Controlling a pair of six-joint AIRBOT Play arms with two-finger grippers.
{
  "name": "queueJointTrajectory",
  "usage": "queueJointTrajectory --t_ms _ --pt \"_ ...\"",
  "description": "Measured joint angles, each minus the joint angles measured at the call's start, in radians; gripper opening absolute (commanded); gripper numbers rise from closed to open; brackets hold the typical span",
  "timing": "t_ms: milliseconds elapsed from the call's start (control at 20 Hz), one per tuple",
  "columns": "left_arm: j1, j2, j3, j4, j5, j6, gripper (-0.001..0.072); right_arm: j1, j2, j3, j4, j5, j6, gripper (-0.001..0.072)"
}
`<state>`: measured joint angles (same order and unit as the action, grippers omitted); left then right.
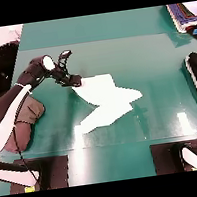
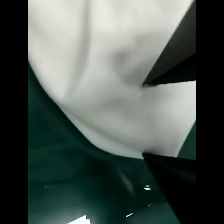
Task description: Fold the shirts.
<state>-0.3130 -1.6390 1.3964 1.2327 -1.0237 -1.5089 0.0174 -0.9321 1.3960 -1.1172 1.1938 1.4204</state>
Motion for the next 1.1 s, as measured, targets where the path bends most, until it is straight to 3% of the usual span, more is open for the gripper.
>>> queueJointTrajectory --t_ms 50,100,150,400,450,550,750,1100 --pt "0.003 -0.01 -0.003 -0.01 0.013 0.006 0.0419 0.014 -0.011 0.0 0.0 0.0 0.0 0.0016" --pt "0.005 -0.016 -0.003 -0.015 0.02 0.011 0.0096 0.027 -0.021 0.0 0.0 0.002 0.0 0.0017" --pt "0.008 -0.022 0.0 -0.02 0.025 0.015 0.0035 0.037 -0.032 -0.002 0.0 0.009 0.002 0.0016" --pt "0.064 0.004 0.059 -0.021 0.002 0.022 0.0027 0.055 -0.047 -0.117 0.0 0.042 0.026 0.0017" --pt "0.08 0.024 0.069 -0.016 -0.002 0.022 0.0027 0.057 -0.047 -0.164 0.0 0.051 0.029 0.0054" --pt "0.111 0.075 0.082 -0.003 -0.008 0.026 0.0028 0.062 -0.052 -0.282 0.021 0.064 0.033 0.0438" --pt "0.135 0.143 0.091 0.016 -0.025 0.052 0.0028 0.117 -0.141 -0.512 0.159 0.017 0.023 0.0452" --pt "0.145 0.168 0.093 0.029 -0.055 0.067 0.0028 0.347 -0.401 -0.622 0.471 -0.279 -0.019 0.0448"
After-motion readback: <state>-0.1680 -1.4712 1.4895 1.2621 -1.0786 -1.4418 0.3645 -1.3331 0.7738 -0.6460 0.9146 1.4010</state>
